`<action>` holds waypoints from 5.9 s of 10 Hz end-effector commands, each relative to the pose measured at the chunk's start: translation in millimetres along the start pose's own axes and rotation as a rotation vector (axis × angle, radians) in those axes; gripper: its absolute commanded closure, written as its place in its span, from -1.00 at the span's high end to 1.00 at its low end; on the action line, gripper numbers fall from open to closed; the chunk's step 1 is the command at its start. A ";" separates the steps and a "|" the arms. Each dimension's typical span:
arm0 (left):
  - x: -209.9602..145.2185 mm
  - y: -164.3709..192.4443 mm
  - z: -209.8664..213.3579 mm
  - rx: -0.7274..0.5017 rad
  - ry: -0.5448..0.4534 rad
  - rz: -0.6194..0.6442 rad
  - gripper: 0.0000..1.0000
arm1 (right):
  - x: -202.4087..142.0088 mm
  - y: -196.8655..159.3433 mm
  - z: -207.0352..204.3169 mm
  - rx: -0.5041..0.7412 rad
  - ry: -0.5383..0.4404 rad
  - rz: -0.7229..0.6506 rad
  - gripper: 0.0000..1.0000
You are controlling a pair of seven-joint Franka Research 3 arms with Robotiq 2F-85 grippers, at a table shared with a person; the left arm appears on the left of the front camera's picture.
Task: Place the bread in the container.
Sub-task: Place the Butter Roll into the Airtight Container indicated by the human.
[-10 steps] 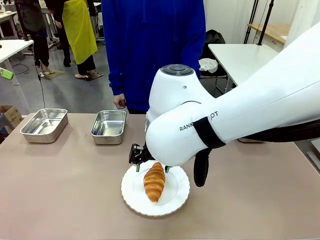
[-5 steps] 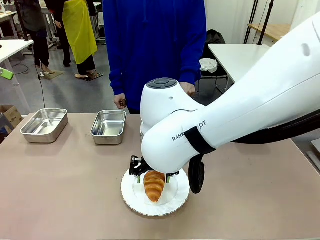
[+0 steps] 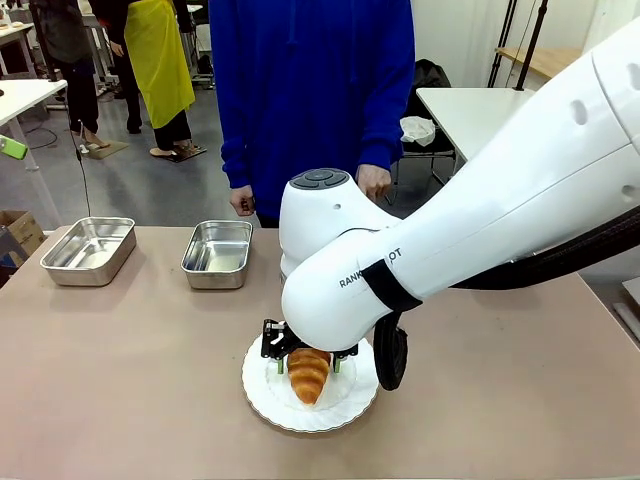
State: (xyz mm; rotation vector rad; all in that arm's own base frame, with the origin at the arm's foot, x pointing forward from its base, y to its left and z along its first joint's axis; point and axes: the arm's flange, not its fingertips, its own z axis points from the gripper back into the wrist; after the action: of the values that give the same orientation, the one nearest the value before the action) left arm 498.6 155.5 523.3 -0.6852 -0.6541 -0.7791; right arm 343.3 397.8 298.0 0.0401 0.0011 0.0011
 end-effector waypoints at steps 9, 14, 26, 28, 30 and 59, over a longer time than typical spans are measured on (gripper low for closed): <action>0.8 -2.5 1.3 -0.006 -0.007 -0.003 1.00 | 2.6 1.1 4.3 -0.017 -0.020 0.010 0.10; 0.8 -2.5 1.3 -0.006 -0.007 -0.003 1.00 | 38.6 -26.4 124.4 0.008 -0.103 0.075 0.11; 0.8 -2.5 1.3 -0.006 -0.007 -0.003 1.00 | 261.2 -121.0 93.7 0.076 -0.131 0.230 0.11; 0.8 -2.5 1.3 -0.006 -0.007 -0.003 1.00 | 267.5 -123.2 79.6 0.071 -0.132 0.227 0.11; 0.8 -2.5 1.3 -0.006 -0.007 -0.003 1.00 | 267.7 -126.0 78.2 0.052 -0.160 0.252 1.00; 0.8 -2.5 1.3 -0.006 -0.007 -0.003 1.00 | -40.6 -211.3 148.9 0.047 -0.402 0.352 1.00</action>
State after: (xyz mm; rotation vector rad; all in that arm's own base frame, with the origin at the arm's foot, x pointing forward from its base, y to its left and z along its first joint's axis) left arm 498.3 155.7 523.8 -0.6856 -0.6544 -0.7796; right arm 331.6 200.4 461.0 0.0610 -0.4077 0.3191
